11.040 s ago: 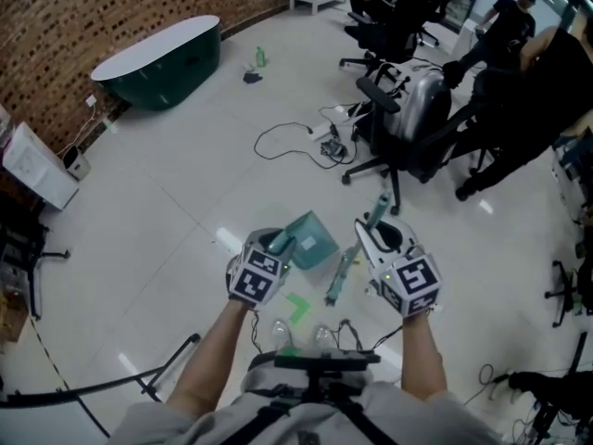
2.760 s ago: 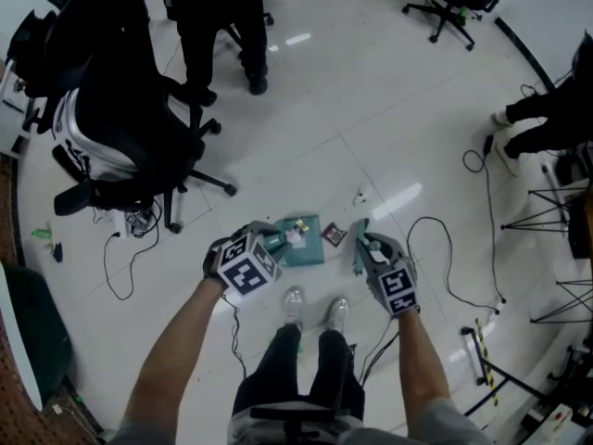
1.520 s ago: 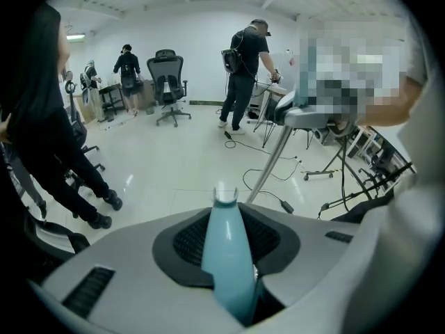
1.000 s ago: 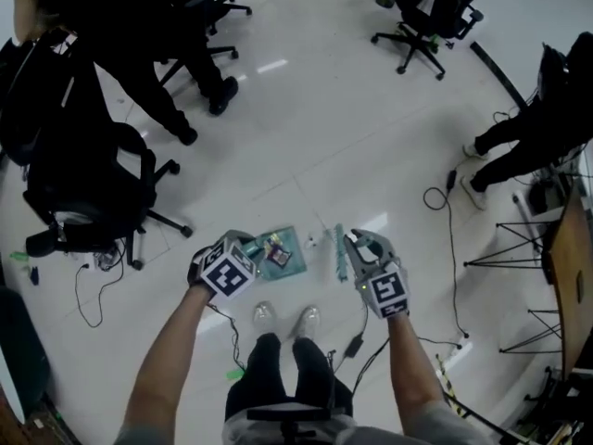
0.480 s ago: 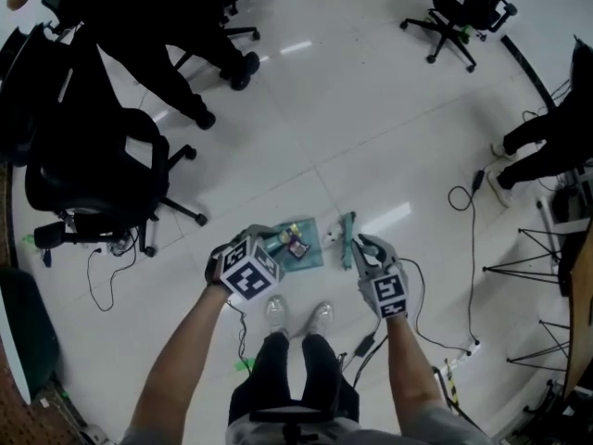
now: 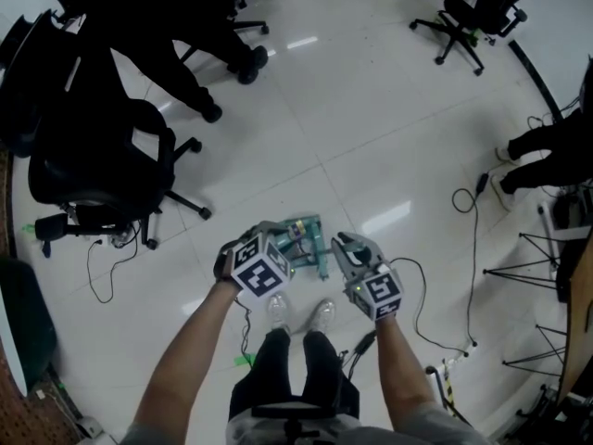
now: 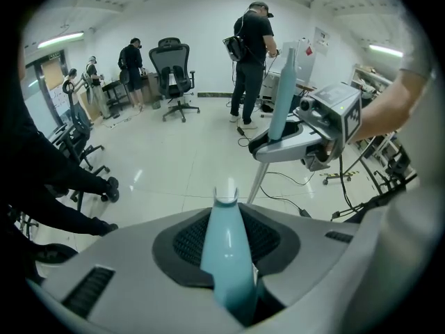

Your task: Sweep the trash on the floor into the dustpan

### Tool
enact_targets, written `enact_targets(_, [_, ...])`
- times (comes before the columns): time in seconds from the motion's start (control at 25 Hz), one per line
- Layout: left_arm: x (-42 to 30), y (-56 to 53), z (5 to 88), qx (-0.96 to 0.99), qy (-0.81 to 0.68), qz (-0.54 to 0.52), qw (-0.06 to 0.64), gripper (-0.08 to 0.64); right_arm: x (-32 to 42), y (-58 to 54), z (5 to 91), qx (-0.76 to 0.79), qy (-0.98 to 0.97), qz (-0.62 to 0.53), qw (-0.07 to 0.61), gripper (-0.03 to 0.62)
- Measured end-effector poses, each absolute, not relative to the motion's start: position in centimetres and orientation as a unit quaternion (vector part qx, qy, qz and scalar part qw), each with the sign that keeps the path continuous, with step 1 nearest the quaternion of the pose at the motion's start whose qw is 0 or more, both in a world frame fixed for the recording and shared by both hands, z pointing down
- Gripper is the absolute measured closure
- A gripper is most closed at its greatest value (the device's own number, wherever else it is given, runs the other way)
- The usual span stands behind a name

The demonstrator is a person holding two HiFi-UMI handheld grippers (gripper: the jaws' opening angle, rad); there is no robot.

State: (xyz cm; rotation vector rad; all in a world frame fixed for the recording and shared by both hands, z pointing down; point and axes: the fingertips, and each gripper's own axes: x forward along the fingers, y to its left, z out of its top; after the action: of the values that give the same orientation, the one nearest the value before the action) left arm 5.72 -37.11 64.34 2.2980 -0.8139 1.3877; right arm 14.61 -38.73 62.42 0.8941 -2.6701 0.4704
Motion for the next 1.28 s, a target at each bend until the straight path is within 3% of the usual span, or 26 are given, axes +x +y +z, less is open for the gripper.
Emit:
enact_targets(0.32, [4.5,-35.7,64.0,0.811,-0.289,0.480,0.168,0.462,11.6,-37.3,58.2,0.290,-0.938,0.159,0.106,0.531])
enact_targets(0.84, [2.5,-33.8,58.5,0.812,-0.362,0.419,0.187,0.462,14.0,-34.4,45.9,0.335,-0.935,0.083,0.081,0.532])
enact_targets(1.28, [4.6,-35.7,64.0,0.789,-0.439,0.372,0.213,0.462,19.1,-35.1,44.6,0.398,-0.912,0.061,0.080,0.532])
